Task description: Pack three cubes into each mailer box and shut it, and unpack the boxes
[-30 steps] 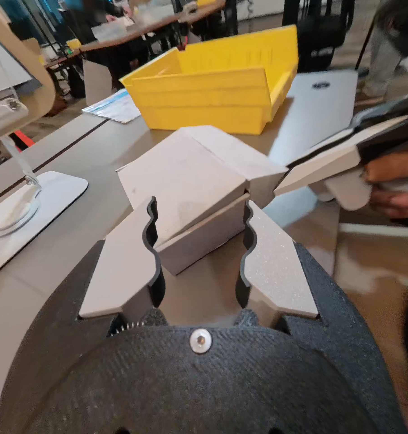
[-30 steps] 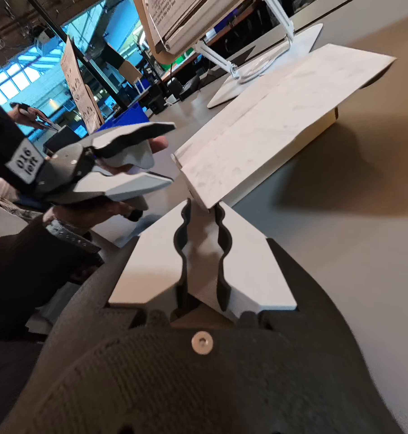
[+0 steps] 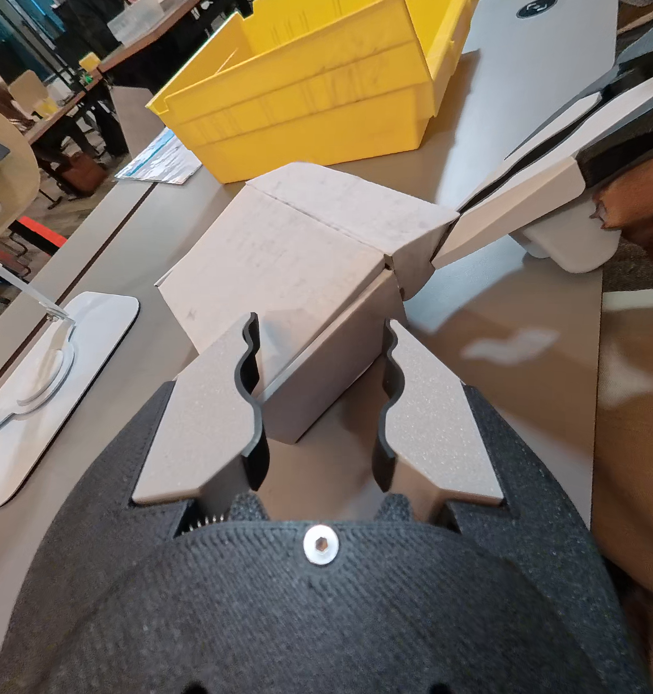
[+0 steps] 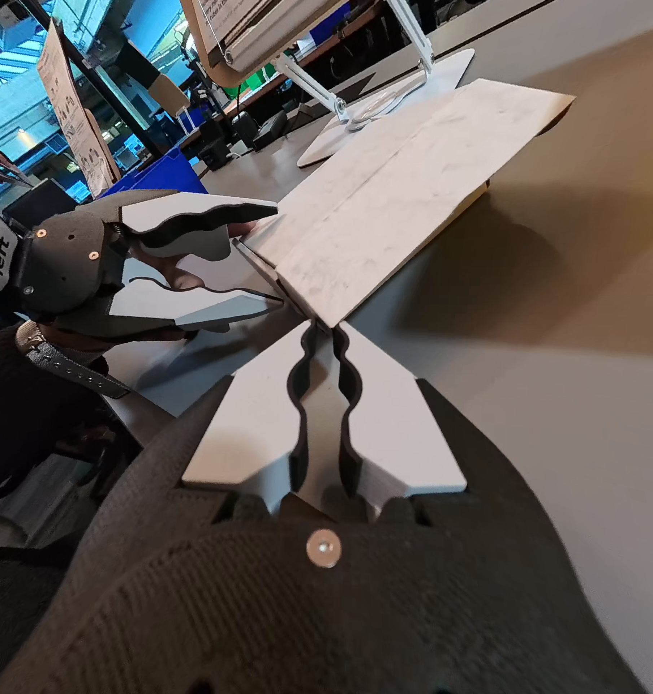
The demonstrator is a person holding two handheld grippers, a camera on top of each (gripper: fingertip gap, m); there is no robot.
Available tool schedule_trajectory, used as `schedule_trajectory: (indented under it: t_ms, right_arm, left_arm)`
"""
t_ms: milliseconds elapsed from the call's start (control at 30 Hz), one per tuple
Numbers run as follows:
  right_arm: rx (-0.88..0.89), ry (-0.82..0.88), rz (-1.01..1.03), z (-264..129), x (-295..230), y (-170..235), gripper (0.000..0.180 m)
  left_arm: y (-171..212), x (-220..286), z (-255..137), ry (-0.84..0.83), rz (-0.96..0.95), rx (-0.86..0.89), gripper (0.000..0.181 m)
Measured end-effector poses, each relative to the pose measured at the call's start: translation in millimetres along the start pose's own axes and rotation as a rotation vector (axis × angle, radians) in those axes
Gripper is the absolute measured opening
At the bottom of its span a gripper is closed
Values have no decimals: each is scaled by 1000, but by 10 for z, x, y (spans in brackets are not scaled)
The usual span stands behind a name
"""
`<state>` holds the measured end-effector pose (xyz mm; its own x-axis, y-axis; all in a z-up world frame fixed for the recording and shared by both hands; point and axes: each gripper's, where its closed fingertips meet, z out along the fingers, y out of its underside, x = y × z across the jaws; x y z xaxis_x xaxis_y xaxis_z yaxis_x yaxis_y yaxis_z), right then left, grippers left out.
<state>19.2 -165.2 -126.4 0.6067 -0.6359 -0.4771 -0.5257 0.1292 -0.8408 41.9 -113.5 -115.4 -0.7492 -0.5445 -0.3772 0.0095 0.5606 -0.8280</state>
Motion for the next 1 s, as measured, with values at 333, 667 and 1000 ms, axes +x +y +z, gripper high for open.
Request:
schedule_trajectory:
  t_ms: [333,667,1000]
  right_arm:
    - [105,37,39,-20,25,-112,7]
    - [57,22,48,29,16,-34,5]
    - [-19,-2,85,62,21,14,4]
  left_arm:
    - [-3,17,1,-3,-2,-4,63]
    - [-1,2,5,-2,-16,-5,63]
    - [32,-9,11,-21,6,-23,64]
